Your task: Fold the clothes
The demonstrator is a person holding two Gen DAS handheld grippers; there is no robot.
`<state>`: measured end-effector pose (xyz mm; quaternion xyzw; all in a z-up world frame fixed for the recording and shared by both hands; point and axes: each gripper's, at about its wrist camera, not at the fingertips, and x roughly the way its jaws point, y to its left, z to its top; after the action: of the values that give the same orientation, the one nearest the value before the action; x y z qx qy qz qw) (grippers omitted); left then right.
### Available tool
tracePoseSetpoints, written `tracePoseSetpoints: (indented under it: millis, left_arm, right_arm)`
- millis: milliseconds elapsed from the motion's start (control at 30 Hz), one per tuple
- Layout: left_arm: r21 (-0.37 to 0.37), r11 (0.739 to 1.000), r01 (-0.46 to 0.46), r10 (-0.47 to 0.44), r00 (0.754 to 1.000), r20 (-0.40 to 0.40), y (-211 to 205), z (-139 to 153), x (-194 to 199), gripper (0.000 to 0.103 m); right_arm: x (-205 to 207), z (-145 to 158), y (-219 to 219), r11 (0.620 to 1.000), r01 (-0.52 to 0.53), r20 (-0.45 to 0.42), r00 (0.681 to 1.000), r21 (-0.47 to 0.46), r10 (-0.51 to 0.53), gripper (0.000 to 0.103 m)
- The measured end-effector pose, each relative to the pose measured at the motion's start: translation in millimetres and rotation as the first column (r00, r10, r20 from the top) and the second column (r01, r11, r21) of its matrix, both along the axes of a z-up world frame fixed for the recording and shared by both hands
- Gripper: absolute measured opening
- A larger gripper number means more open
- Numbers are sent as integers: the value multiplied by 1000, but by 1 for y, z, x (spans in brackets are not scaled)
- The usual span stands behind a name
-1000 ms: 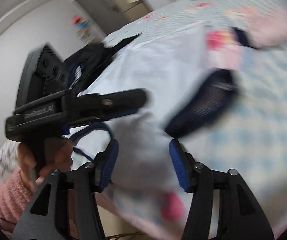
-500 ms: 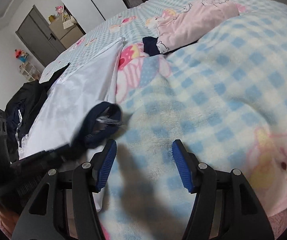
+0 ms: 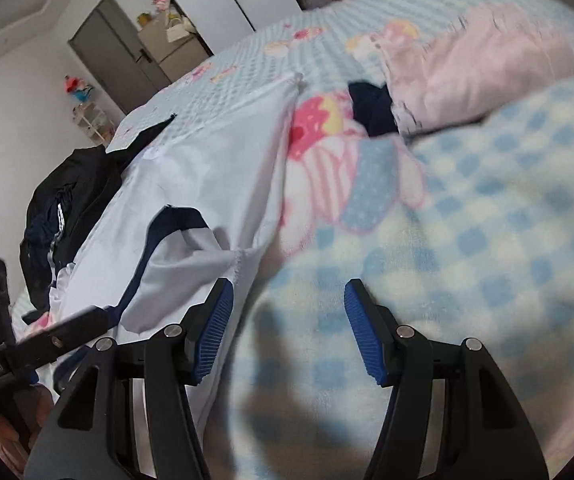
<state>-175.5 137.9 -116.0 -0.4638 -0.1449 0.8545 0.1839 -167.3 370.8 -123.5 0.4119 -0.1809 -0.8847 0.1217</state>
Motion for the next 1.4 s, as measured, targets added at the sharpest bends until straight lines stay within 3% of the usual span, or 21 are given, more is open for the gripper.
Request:
tracePoseSetpoints:
  millis: [33,67,200,300,367,467,533,600,633,733,800,867,933,1000,1100,1233,1333,1400]
  left_arm:
    - [-46,999,-1,1,1000,7,7,-4,-3,31]
    - [-92,996,-1,2,1000,13,13,-7,-6,26]
    - [-63,998,5,-3,999,32,11,-5,-2,26]
    - [-91,995,34,-30,999,41,10,-5,3,27]
    - [-110,994,6,-2,999,41,10,-6,0,28]
    - [-136,990,-49,55,998,38,9,-6,-7,28]
    - [-156,983,-96,104,994,40,5,-3,-12,28]
    - [-159,983,-97,99,995,10,2,7,-12,27]
    - [-159,983,-92,92,996,-8,1,12,-12,27]
    - [-116,993,32,-39,997,-66,9,35,-16,37]
    - [-124,983,136,-147,985,-86,26,45,-23,46]
    - [-173,954,245,-261,963,-72,49,45,-34,46]
    - [-181,933,311,-319,948,-15,65,36,-44,45]
    - [-162,923,349,-344,937,56,73,23,-56,30]
    - [-73,938,339,-331,938,104,69,10,-66,7]
    - [114,967,230,-240,967,84,45,14,-68,5]
    - [234,963,137,-153,987,51,26,21,-69,5]
    - [258,959,117,-133,990,47,24,22,-74,5]
  right_arm:
    - [-3,2,0,1000,-2,-13,1000,-1,2,60]
    - [-9,3,-2,1000,-1,-23,1000,0,1,60]
    - [-39,2,-11,997,-27,-16,999,71,29,60]
    - [-57,-16,-23,982,-122,93,990,144,109,60]
    - [-59,-25,-29,969,-147,142,983,196,121,58]
    - [-51,-22,-24,959,-141,142,984,246,109,54]
    - [-47,-20,-13,962,-96,135,989,257,63,49]
    - [-41,-14,1,968,-18,107,994,248,-9,23]
    - [-37,-9,9,977,17,83,996,213,-35,24]
    - [-28,3,34,999,46,31,998,28,-47,44]
    - [-25,2,36,999,19,30,999,-48,-17,49]
    - [-27,-2,26,999,-19,50,999,-48,22,49]
    - [-30,-8,11,998,-50,67,997,22,48,49]
    - [-32,-12,0,995,-74,79,995,69,69,49]
    - [-32,-16,0,995,-78,85,994,66,72,49]
    - [-35,-14,1,997,-74,76,994,20,73,49]
    - [-41,-9,-8,993,-116,35,993,2,116,49]
    - [-49,-12,-22,987,-158,21,987,12,158,51]
